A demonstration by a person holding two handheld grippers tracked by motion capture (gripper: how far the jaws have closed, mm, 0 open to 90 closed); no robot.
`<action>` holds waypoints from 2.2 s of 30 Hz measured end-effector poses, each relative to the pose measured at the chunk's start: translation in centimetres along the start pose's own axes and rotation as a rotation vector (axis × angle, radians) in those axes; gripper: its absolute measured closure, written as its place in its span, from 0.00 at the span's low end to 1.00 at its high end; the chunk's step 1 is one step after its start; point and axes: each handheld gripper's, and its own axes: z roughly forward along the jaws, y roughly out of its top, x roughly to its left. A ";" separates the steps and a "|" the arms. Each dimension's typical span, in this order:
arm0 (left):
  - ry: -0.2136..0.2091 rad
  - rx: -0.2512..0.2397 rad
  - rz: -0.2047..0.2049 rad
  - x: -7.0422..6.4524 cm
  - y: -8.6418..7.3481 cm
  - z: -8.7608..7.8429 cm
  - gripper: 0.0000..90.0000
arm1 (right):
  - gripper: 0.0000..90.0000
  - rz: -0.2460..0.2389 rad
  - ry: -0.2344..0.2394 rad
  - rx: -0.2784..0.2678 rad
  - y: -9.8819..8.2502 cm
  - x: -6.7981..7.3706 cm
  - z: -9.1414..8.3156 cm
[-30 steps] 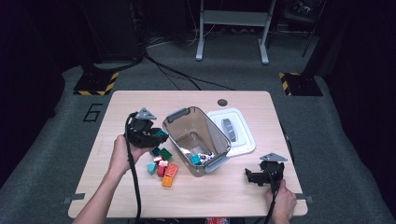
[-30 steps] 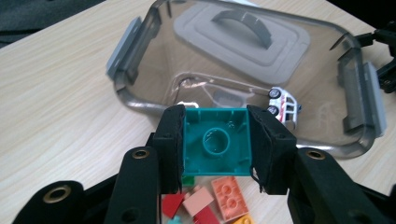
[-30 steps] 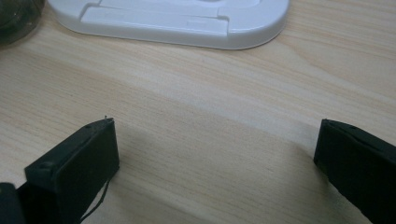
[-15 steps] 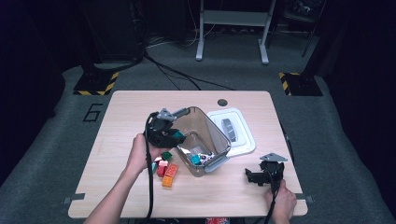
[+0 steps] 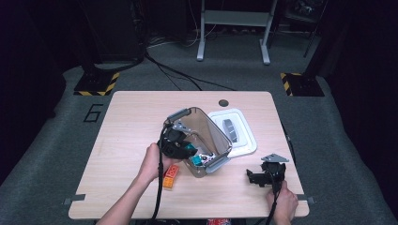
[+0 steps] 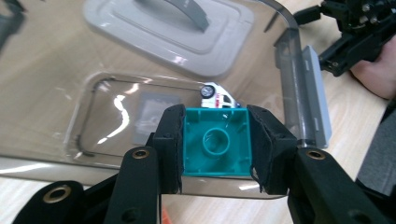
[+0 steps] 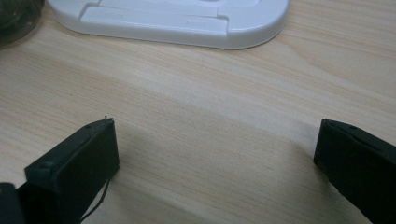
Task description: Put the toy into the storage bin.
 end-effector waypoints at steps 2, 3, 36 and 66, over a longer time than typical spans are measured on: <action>-0.008 0.000 0.004 -0.3 0.0 0.3 0.66 | 0.00 0.001 0.000 0.000 0.0 0.0 0.0; -0.009 0.005 0.008 -0.4 0.0 0.4 0.66 | 0.00 0.001 0.000 0.000 0.0 0.0 0.0; -0.042 0.055 -0.004 -0.9 -0.4 1.9 0.41 | 0.00 0.007 0.000 -0.001 0.0 0.1 0.0; 0.249 0.001 -0.154 5.8 -10.3 -1.5 0.01 | 0.00 0.008 0.001 -0.001 0.0 0.1 0.0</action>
